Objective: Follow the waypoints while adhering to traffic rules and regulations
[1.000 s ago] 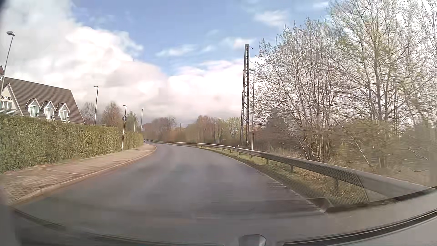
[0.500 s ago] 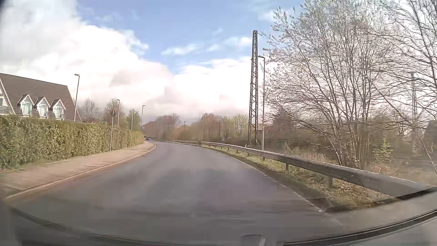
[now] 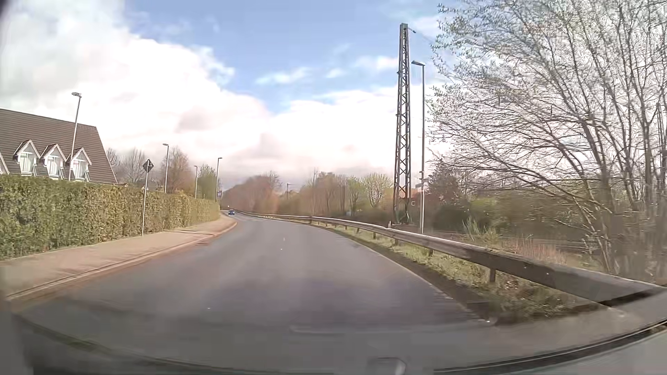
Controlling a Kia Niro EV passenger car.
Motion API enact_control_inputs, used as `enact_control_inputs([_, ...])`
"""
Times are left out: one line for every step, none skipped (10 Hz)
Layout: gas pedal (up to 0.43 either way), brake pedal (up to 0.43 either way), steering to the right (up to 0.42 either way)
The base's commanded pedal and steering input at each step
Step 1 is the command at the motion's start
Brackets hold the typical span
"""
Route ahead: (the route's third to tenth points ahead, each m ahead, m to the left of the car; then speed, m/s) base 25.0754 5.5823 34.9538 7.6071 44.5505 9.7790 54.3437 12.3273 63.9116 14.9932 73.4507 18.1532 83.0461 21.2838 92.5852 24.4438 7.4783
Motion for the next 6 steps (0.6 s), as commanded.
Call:
enact_control_inputs([0.0, 0.0, -0.041])
enact_control_inputs([0.0, 0.0, -0.041])
enact_control_inputs([0.0, 0.0, -0.041])
enact_control_inputs([0.0, 0.0, -0.041])
enact_control_inputs([0.0, 0.0, -0.04])
enact_control_inputs([0.0, 0.0, -0.04])
